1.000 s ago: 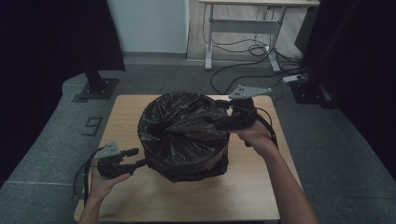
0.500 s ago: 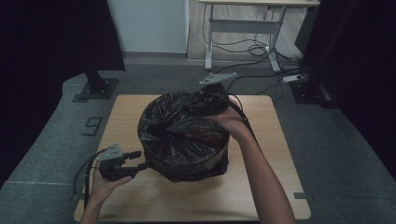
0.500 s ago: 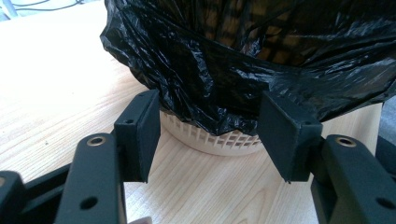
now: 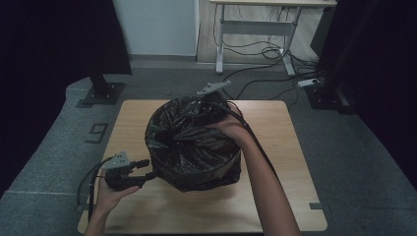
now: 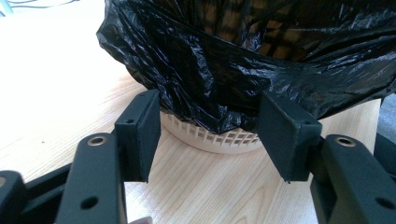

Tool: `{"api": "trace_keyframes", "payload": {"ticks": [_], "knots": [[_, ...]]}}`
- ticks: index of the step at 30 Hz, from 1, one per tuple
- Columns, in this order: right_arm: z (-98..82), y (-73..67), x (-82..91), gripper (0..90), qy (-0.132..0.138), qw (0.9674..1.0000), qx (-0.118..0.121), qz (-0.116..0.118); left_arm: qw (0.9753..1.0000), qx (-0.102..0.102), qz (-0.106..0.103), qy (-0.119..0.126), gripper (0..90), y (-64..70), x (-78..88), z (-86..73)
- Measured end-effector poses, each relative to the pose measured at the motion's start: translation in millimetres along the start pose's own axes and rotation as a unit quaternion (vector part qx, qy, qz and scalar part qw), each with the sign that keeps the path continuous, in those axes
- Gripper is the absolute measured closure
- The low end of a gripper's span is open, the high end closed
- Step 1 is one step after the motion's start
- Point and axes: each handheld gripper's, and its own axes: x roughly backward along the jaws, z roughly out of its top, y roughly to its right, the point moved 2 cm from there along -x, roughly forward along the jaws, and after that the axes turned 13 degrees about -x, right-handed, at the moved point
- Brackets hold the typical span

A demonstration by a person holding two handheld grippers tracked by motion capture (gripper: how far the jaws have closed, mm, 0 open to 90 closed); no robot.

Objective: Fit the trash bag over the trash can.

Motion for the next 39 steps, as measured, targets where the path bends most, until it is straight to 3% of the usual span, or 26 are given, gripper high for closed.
{"api": "trace_keyframes", "payload": {"ticks": [11, 19, 29, 39], "knots": [[-2.8, -1.6, -29.2, 26.7, -0.052, 0.9982, -0.003, -0.03, 1.0, 0.003, 0.002, 0.006, 40.3, -2.8, 5.4, -2.6], [-9.4, -7.3, -45.0, 29.5, -0.095, 0.9946, -0.002, -0.042, 1.0, 0.002, 0.0, 0.007, 40.3, -2.1, 5.4, -2.3], [-20.3, -12.2, -55.8, 27.6, -0.148, 0.9887, 0.003, -0.022, 0.9999, 0.005, 0.001, 0.011, 40.2, -3.3, 6.9, -2.6], [-20.4, -12.4, -52.6, 27.0, -0.137, 0.9904, -0.004, -0.016, 0.9999, 0.005, 0.001, 0.012, 40.2, -3.5, 7.8, -2.7]]}}
